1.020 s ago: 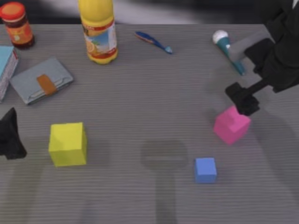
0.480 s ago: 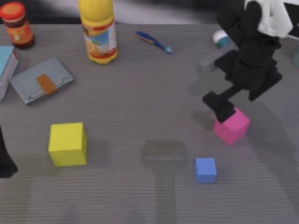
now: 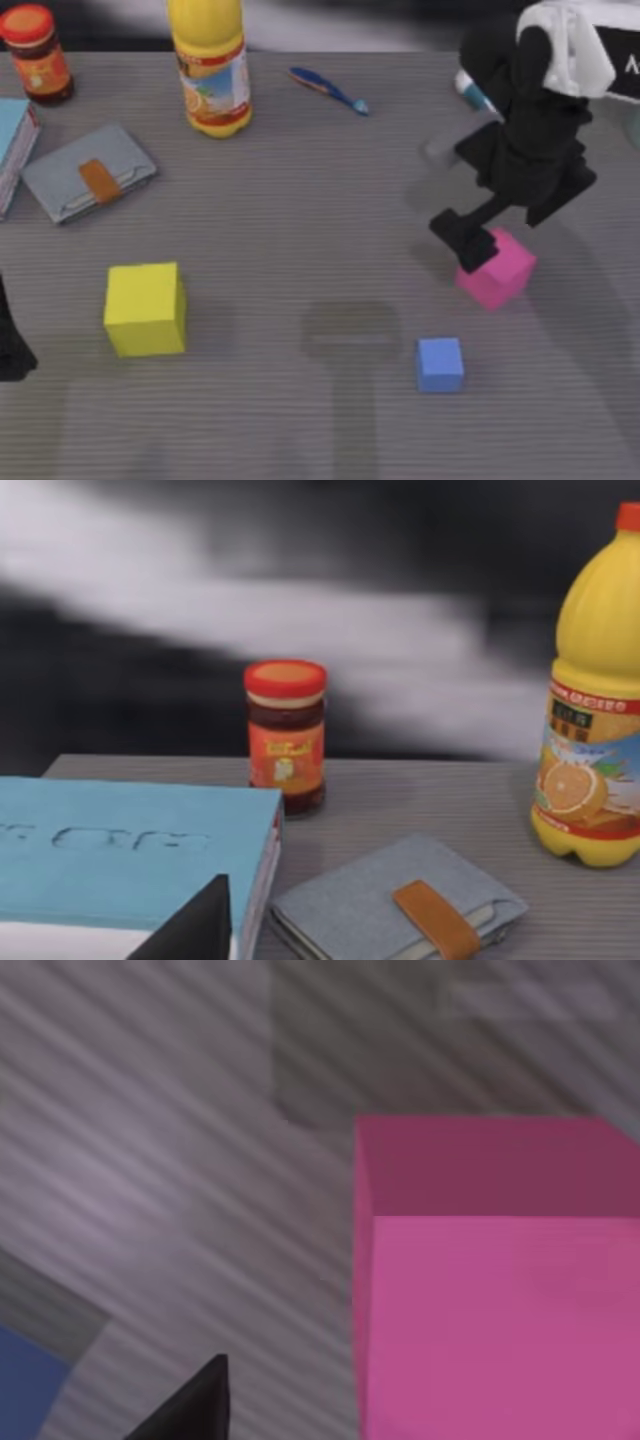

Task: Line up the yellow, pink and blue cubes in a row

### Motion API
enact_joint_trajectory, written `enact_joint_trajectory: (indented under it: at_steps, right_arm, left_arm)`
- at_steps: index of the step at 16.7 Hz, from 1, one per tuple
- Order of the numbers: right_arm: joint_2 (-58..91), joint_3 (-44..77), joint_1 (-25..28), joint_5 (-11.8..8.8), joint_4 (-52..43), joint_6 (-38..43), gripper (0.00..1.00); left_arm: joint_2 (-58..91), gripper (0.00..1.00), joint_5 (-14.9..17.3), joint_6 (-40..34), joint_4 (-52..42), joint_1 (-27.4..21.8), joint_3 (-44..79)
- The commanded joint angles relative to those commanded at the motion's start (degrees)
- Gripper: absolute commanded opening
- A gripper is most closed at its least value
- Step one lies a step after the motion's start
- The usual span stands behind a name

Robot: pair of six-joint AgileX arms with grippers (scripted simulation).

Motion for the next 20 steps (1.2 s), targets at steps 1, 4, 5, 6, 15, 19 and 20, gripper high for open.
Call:
enact_joint_trajectory:
  at_steps: [1, 4, 5, 6, 15, 19, 20]
  right_arm:
    - [0.89, -1.27, 0.02, 0.01, 2.29, 0.04, 1.00]
    - [3.71, -5.31, 0.09, 0.04, 9.57, 0.16, 1.00]
    - [4.48, -6.35, 0.12, 0.04, 11.26, 0.19, 1.00]
    - [5.03, -7.07, 0.14, 0.05, 12.35, 0.21, 1.00]
    - [5.31, -7.41, 0.15, 0.05, 12.84, 0.22, 0.62]
    - [5.31, -7.41, 0.15, 0.05, 12.84, 0.22, 0.32]
    - [5.31, -7.41, 0.15, 0.05, 12.84, 0.22, 0.25]
  left_arm:
    - [0.00, 1.00, 0.00, 0.00, 0.00, 0.00, 0.00]
    - [0.00, 1.00, 0.00, 0.00, 0.00, 0.00, 0.00]
    - [0.00, 1.00, 0.00, 0.00, 0.00, 0.00, 0.00]
    - [0.00, 1.00, 0.00, 0.00, 0.00, 0.00, 0.00]
    - [0.00, 1.00, 0.00, 0.00, 0.00, 0.00, 0.00]
    - [0.00, 1.00, 0.00, 0.00, 0.00, 0.00, 0.00]
    - [0.00, 1.00, 0.00, 0.00, 0.00, 0.00, 0.00]
